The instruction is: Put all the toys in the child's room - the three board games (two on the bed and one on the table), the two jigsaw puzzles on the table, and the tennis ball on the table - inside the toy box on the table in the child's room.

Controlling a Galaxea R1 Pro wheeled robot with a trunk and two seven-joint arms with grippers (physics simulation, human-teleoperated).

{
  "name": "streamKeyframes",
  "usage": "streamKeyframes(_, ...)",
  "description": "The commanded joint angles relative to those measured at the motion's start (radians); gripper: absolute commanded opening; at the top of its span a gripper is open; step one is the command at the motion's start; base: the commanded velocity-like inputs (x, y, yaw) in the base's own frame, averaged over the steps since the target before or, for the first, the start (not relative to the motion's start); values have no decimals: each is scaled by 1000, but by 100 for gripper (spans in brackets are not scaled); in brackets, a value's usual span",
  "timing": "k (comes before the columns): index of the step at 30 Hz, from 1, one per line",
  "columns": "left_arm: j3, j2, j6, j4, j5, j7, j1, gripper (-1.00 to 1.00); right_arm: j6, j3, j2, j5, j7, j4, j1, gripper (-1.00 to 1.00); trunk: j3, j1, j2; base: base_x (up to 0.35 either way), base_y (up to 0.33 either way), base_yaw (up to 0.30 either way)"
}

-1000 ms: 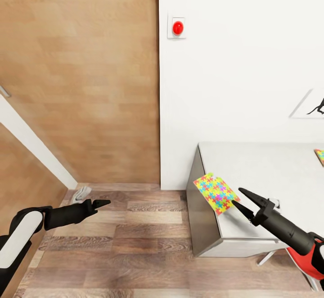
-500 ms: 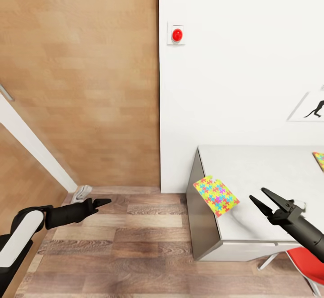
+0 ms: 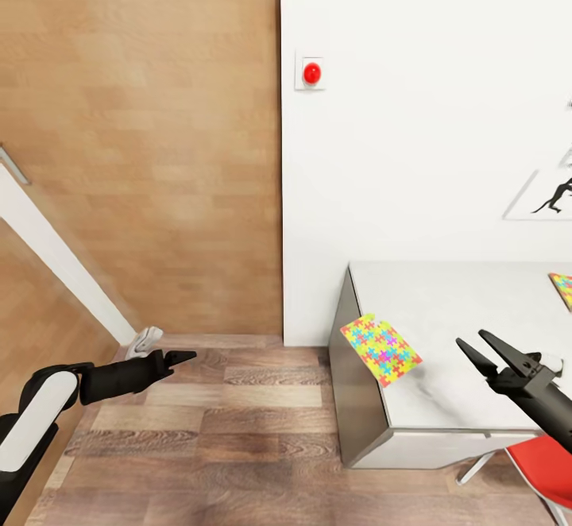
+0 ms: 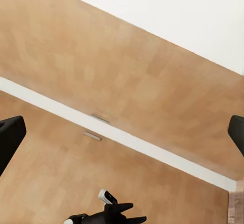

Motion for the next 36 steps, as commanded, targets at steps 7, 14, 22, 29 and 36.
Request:
streamKeyframes(7, 0, 1, 2, 0, -5, -8, -1, 100, -5, -1, 2, 1, 6, 0, -1, 100, 10, 1, -2, 0, 0, 0)
streamKeyframes(14, 1, 2, 2, 0, -4, -9, -1, 100, -11, 0, 2, 37, 8, -1, 0, 100, 21, 1, -2, 0, 0, 0)
streamKeyframes(22, -4, 0, 2, 0, -4, -8, -1, 100, -64, 2, 4, 87, 36, -1, -1, 100, 34, 1, -2, 60, -73, 0)
streamKeyframes(29, -11, 0, 2, 0, -4, -7, -1, 100, -74, 3, 4, 94, 71, -1, 0, 100, 46, 1, -2, 170, -215, 0)
streamKeyframes(36, -13, 0, 3, 0, -3, -9, -1, 100, -75, 3, 5, 95, 75, -1, -1, 100, 57, 1, -2, 87, -124, 0)
